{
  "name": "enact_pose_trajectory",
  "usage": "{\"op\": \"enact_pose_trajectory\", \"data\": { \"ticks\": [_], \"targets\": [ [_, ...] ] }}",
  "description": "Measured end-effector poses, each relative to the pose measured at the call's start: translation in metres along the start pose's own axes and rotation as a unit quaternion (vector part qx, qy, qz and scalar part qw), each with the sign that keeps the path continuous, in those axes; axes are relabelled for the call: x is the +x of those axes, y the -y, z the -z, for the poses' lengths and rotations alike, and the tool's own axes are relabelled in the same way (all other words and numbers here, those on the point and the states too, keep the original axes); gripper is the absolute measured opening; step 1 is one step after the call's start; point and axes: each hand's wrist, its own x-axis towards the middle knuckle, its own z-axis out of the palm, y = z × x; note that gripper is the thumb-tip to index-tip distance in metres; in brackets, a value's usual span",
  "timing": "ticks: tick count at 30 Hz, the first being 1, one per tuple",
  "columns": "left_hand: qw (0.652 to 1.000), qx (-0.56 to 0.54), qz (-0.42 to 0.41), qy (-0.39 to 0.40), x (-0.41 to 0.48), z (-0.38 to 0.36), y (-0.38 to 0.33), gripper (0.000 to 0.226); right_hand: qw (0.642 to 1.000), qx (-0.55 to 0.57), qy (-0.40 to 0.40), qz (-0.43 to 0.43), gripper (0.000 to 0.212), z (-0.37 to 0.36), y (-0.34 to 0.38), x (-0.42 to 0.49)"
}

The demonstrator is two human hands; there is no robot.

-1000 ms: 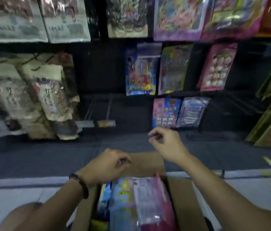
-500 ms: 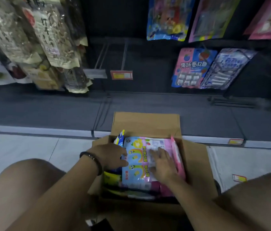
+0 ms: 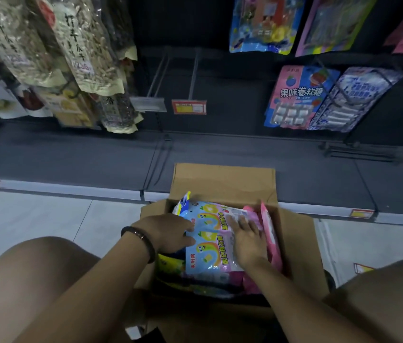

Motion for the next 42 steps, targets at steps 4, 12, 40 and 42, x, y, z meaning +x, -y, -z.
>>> {"op": "enact_pose_trajectory", "data": {
  "ticks": [4, 12, 40, 42],
  "targets": [
    [1.0, 0.001, 0.021, -0.011, 0.0, 0.003, 0.0, 0.057, 0.987, 0.117, -0.106, -0.014, 0.09, 0.029, -0.002, -0.002],
    [0.974, -0.132, 0.012, -0.184, 0.001, 0.008, 0.007, 0.06, 0.885, 0.433, -0.17, -0.038, 0.024, 0.111, -0.01, -0.023],
    [0.784, -0.514, -0.218, -0.271, -0.053, 0.037, -0.071, 0.042, 0.74, 0.635, -0.207, 0.076, 0.079, 0.205, -0.032, -0.096],
    [0.772, -0.516, -0.233, -0.289, -0.061, 0.043, -0.079, 0.081, 0.74, 0.634, -0.21, 0.081, 0.084, 0.218, -0.031, -0.099]
  ]
}}
